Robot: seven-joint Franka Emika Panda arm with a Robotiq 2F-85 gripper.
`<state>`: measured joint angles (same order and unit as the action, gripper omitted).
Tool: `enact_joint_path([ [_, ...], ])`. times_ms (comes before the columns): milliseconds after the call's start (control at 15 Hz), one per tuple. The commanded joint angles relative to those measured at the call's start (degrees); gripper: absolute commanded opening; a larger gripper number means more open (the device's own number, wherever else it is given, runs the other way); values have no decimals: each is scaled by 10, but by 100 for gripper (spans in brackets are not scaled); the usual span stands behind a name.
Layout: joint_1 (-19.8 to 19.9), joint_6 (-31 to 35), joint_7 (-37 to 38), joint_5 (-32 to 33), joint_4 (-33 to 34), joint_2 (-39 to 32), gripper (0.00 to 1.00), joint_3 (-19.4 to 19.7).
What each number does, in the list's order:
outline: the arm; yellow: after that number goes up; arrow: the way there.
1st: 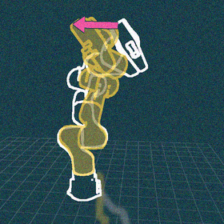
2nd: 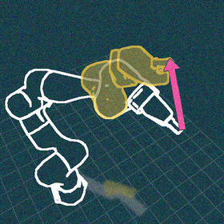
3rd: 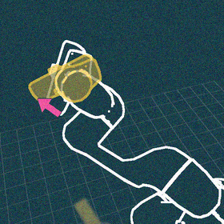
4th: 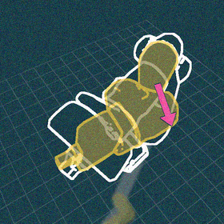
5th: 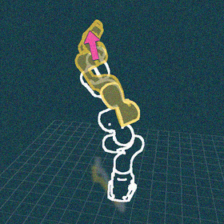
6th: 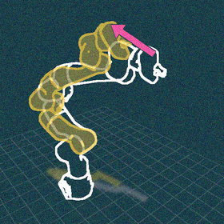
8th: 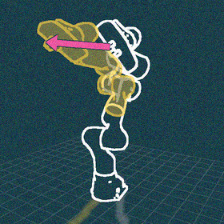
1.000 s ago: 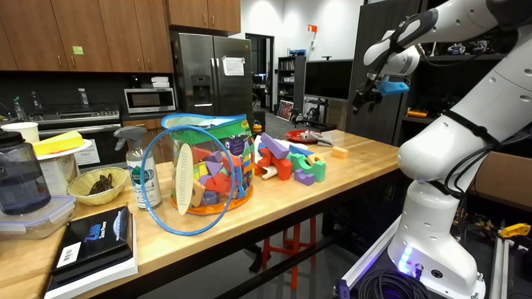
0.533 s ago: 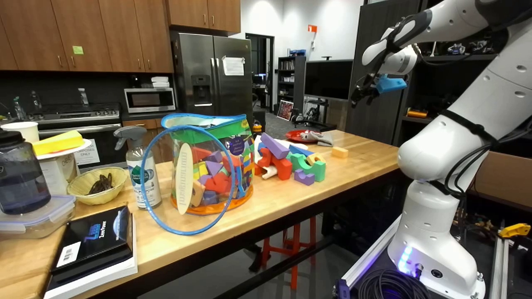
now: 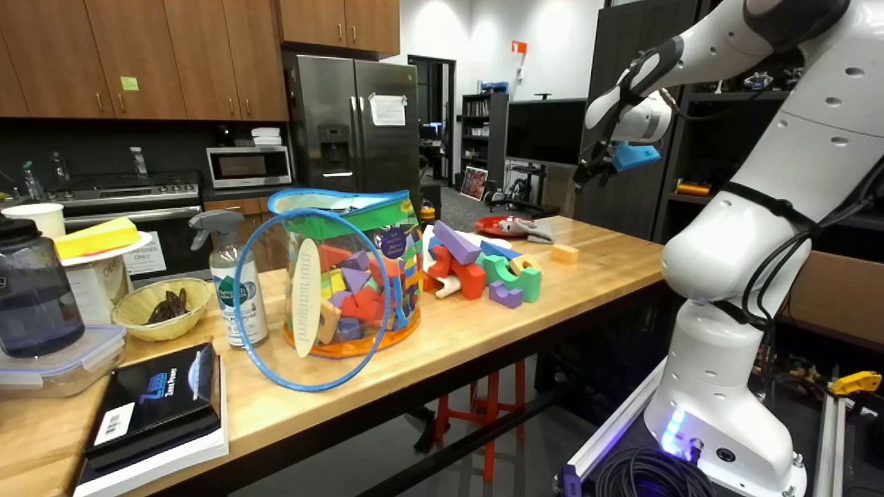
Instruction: Put the yellow block in the toy bag
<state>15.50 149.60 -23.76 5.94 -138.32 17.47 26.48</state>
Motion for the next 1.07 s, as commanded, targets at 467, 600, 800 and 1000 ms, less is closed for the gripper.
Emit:
enact_joint_path([
  [467, 3, 60, -79, -129, 28, -130, 100, 10],
  [600, -2, 62, -92, -135, 22, -141, 100, 18],
  [800, 2, 59, -102, -131, 19, -152, 100, 20],
  [1000, 21, 56, -82, -120, 15, -150, 100, -4],
])
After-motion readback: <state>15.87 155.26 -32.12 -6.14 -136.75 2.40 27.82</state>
